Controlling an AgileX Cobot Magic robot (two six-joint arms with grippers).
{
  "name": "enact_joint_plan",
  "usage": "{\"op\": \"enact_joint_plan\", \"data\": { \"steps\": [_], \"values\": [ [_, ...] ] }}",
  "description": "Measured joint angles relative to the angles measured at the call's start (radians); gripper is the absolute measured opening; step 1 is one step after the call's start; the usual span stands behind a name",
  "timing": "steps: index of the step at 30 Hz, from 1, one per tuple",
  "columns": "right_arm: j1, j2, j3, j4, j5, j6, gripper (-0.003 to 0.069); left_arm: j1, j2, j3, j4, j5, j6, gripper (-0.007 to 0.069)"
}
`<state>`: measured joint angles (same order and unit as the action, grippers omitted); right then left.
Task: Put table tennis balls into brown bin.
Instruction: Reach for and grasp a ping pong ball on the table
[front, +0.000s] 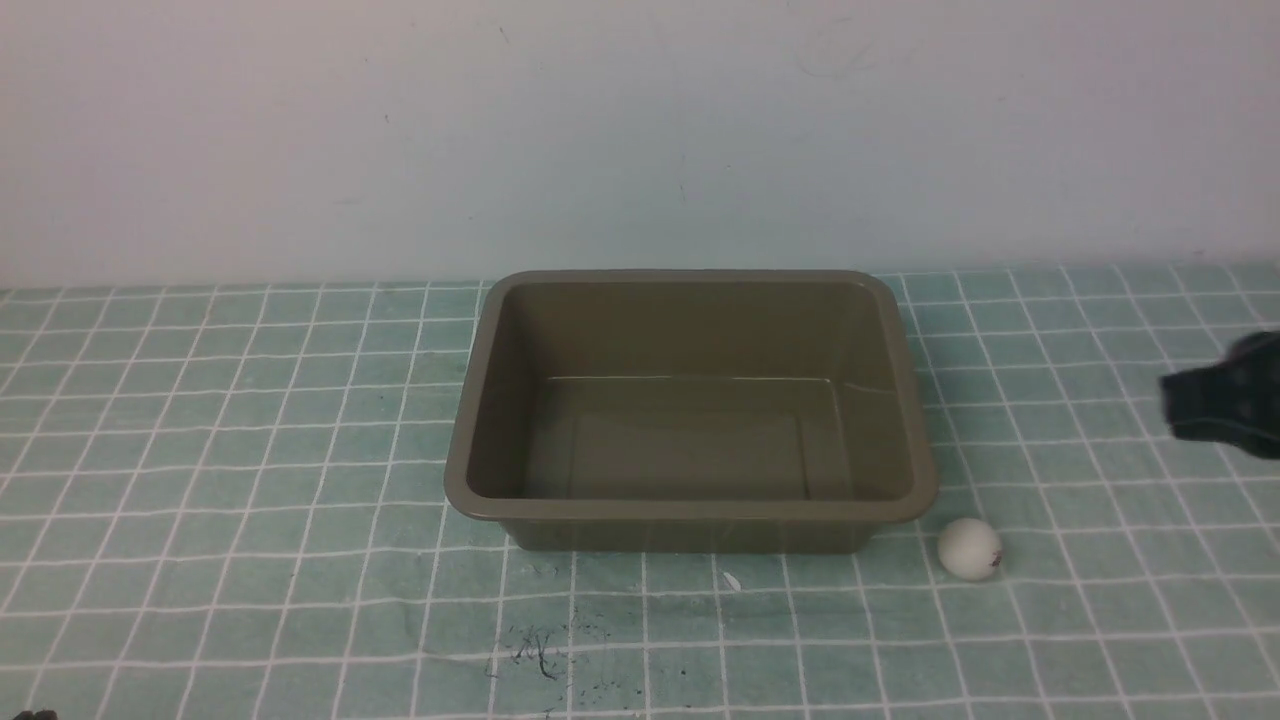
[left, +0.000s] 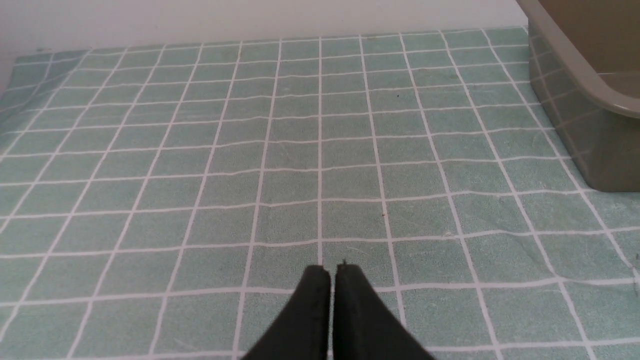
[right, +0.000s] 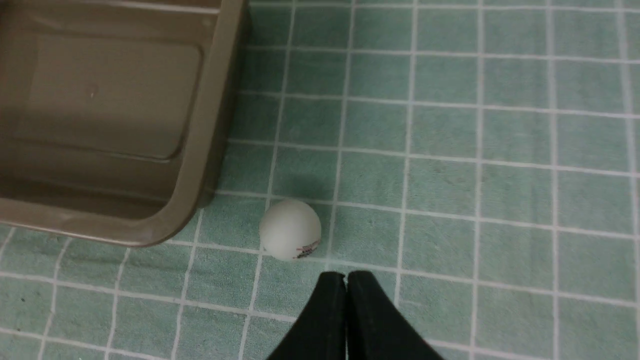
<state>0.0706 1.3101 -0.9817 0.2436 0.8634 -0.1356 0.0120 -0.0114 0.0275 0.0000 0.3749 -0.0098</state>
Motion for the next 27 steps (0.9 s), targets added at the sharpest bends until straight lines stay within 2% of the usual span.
{"op": "enact_joint_plan", "data": {
  "steps": [4,10,12,15,18,20,21,22,23,26,27],
  "values": [
    [0.053,0.194,-0.097,-0.009,0.04,0.005,0.0001,0.0,0.0,0.0,0.0,0.0,0.0,-0.0004],
    [0.063,0.335,-0.117,-0.009,0.043,0.017,0.0013,0.0,0.0,0.0,0.0,0.0,0.0,-0.0004],
    [0.064,0.36,-0.118,0.005,0.039,0.026,0.0028,0.0,0.0,0.0,0.0,0.0,0.0,-0.0004],
    [0.073,0.395,-0.119,0.029,0.036,0.025,0.0087,0.0,0.0,0.0,0.0,0.0,0.0,-0.0004],
    [0.089,0.418,-0.119,0.033,0.024,0.011,0.0222,0.0,0.0,0.0,0.0,0.0,0.0,-0.0004],
    [0.097,0.437,-0.119,0.036,-0.002,0.007,0.0344,0.0,0.0,0.0,0.0,0.0,0.0,-0.0004],
    [0.099,0.439,-0.119,0.036,-0.008,0.007,0.0355,0.0,0.0,0.0,0.0,0.0,0.0,-0.0004],
    [0.1,0.458,-0.12,0.036,-0.025,0.005,0.044,0.0,0.0,0.0,0.0,0.0,0.0,-0.0004],
    [0.1,0.472,-0.12,0.036,-0.034,0.005,0.0486,0.0,0.0,0.0,0.0,0.0,0.0,-0.0004],
    [0.1,0.518,-0.12,0.036,-0.048,0.004,0.0576,0.0,0.0,0.0,0.0,0.0,0.0,-0.0004],
    [0.1,0.53,-0.121,0.036,-0.048,0.004,0.0584,0.0,0.0,0.0,0.0,0.0,0.0,-0.0004]
  ]
}}
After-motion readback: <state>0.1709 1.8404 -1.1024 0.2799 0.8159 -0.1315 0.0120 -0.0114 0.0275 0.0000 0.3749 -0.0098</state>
